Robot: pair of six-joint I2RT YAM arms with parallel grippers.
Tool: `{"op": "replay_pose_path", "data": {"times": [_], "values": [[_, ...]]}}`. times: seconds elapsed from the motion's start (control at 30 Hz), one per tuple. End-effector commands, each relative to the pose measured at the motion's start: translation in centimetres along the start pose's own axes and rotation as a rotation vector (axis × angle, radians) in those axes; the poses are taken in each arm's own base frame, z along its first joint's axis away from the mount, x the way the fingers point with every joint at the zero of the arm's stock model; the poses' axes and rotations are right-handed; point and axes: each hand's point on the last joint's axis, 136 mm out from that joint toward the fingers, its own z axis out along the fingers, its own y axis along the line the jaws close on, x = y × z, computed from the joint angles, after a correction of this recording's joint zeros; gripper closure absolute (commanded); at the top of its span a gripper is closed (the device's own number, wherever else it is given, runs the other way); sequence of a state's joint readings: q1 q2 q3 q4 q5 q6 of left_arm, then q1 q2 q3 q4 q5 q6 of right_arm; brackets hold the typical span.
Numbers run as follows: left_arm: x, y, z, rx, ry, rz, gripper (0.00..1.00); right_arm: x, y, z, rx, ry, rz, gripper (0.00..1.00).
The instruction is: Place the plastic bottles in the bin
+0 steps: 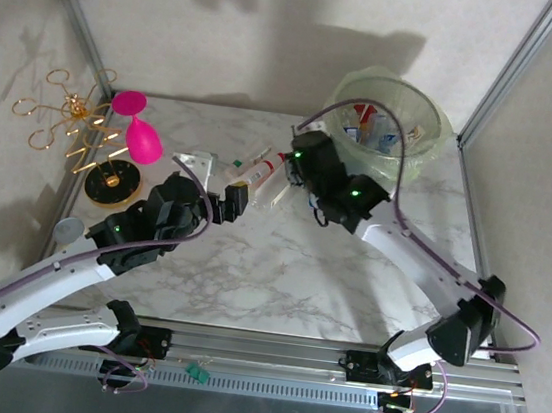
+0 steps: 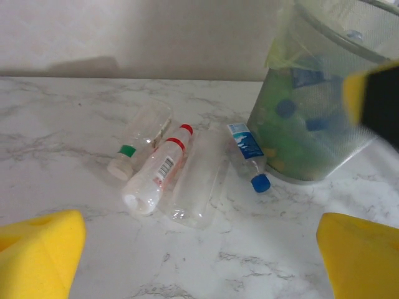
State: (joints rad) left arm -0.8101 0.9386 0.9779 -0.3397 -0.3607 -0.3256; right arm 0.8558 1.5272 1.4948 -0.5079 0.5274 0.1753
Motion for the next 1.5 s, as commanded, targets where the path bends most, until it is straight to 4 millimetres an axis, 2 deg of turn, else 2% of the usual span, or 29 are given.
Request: {"op": "replay_pose_path", "data": {"times": [0.0,0.17,0.3,0.43,0.6,0.67,0.7,0.9,1.13,1.47], "values": [[1.9,1.8,0.5,-0.05,0.046,-0.026,0.05,3.8,0.4,3.6,0.051,0.093,-0.002,0.56],[4.3,3.9,2.0,-0.094,0.062,-0.048,0.05,7.7,2.1,8.1,0.064,0.204,-0.021,0.55],[4.5,4.9,2.4,-0.115,0.07,-0.054,0.05,10.6,1.9,12.1,0.111,0.294,-0.035,0.5],[4.8,4.9,2.3,-0.103,0.073,-0.058,0.05,12.4,0.2,15.4,0.161,0.348,-0.022,0.41],[4.9,4.8,2.3,-0.099,0.072,-0.053,0.05,13.8,-2.1,18.5,0.236,0.396,-0.023,0.39],[4.9,4.8,2.4,-0.097,0.072,-0.052,0.05,14.2,-2.0,19.2,0.248,0.405,-0.035,0.36],[4.9,4.8,2.3,-0.097,0.071,-0.052,0.05,14.5,-3.3,19.9,0.272,0.416,-0.023,0.35],[4.8,4.8,2.3,-0.094,0.07,-0.049,0.05,14.7,-4.6,21.5,0.314,0.431,-0.013,0.28],[5.1,4.6,2.6,-0.091,0.081,-0.04,0.05,15.5,-5.2,22.9,0.352,0.451,-0.025,0.21],[5.4,4.7,2.9,-0.096,0.092,-0.032,0.05,16.9,-5.4,25.1,0.315,0.487,0.014,0.2]]}}
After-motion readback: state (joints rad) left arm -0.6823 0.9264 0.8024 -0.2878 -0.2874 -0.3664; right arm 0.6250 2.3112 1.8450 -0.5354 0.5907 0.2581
